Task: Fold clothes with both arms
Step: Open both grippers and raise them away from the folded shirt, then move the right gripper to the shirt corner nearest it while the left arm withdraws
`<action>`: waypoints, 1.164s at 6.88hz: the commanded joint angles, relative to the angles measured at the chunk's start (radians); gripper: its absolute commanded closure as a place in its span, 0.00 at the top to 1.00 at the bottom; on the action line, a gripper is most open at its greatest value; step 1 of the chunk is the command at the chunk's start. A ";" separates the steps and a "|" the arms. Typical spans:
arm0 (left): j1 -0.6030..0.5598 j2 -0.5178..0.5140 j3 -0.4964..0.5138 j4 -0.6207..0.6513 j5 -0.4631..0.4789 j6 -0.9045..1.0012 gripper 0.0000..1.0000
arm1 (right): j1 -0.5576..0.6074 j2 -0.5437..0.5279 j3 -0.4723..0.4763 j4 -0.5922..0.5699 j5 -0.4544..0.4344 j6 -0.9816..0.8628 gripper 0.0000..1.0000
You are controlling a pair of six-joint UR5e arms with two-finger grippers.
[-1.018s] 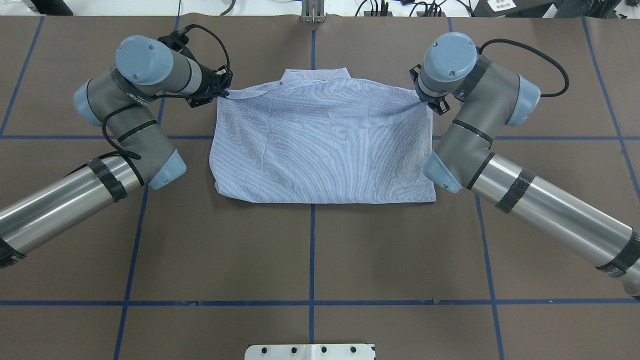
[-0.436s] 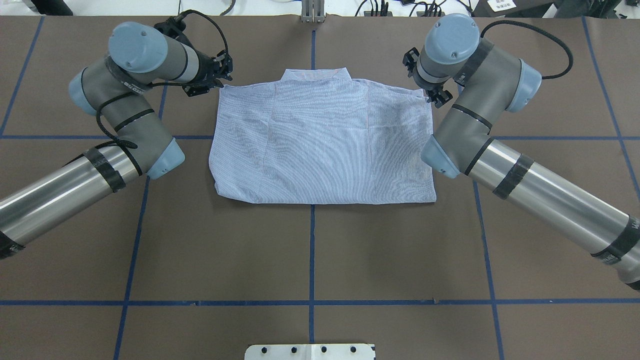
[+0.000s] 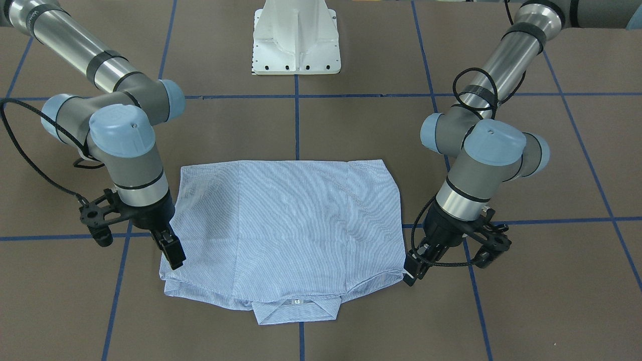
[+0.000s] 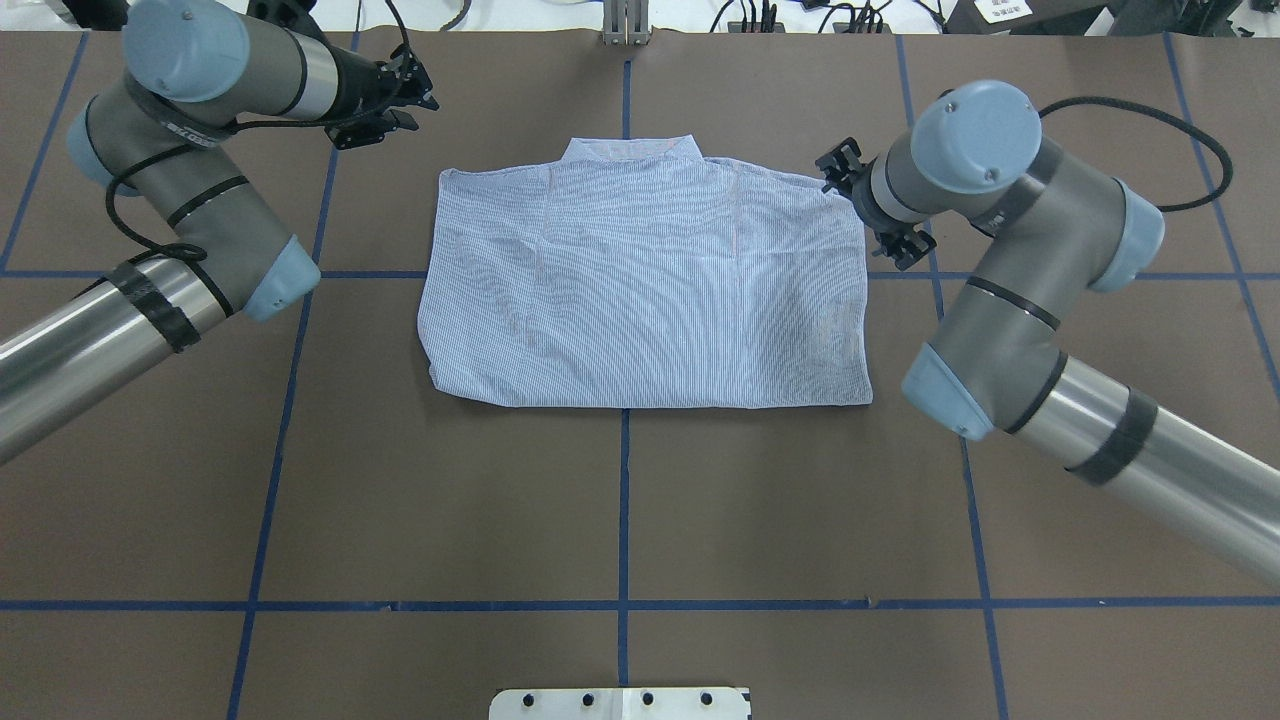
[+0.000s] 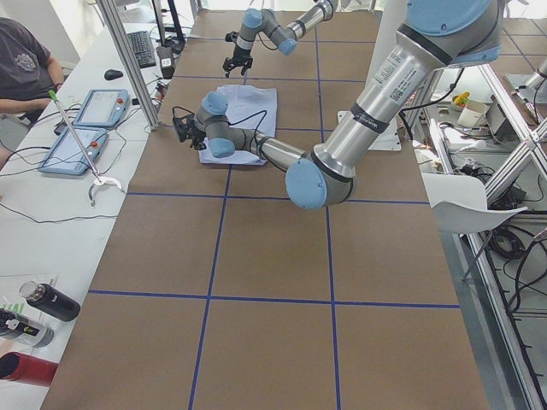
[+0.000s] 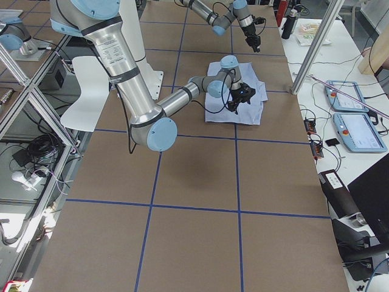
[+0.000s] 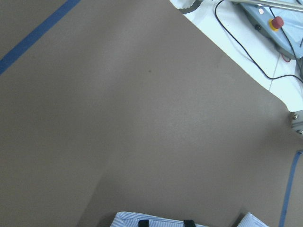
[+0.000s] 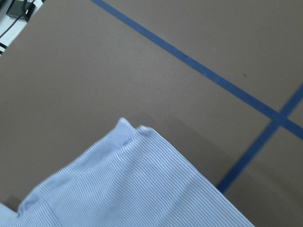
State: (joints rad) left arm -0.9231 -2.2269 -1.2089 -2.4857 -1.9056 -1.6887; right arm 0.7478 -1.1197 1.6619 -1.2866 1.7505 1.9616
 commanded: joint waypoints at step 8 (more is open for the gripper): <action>-0.013 0.070 -0.083 -0.019 -0.021 0.001 0.44 | -0.229 -0.206 0.148 0.009 -0.101 0.192 0.84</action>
State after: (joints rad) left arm -0.9358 -2.1574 -1.2904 -2.5050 -1.9267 -1.6874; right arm 0.5192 -1.3304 1.8236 -1.2782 1.6486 2.1463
